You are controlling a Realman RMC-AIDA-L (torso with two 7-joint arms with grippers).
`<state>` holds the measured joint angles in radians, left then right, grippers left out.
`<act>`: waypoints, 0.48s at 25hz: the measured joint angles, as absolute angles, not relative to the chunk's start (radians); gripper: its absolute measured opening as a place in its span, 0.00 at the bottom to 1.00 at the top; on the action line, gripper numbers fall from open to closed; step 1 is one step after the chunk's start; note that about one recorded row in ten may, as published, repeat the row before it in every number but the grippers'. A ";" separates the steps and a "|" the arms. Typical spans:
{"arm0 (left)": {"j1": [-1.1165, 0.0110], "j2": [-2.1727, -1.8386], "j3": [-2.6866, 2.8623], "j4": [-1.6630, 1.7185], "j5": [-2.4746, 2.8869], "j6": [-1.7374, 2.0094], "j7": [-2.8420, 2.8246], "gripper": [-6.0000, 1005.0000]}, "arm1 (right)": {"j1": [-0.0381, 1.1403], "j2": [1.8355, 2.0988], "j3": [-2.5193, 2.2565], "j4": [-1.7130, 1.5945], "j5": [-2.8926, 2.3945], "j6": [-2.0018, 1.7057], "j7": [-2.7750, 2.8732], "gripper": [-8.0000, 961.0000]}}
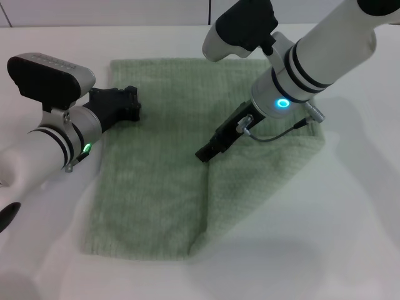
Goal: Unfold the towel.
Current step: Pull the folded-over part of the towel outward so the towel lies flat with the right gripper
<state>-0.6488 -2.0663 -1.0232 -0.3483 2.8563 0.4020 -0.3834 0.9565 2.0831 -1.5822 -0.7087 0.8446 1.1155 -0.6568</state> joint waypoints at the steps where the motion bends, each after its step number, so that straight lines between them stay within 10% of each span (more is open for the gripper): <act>1: -0.649 -2.066 -1.023 -0.348 2.856 0.402 -0.383 0.05 | 0.958 2.083 -1.583 -0.709 0.844 1.116 -0.656 0.76; 12: -0.649 -2.066 -1.027 -0.348 2.856 0.402 -0.383 0.06 | 0.962 2.082 -1.585 -0.711 0.813 1.118 -0.641 0.70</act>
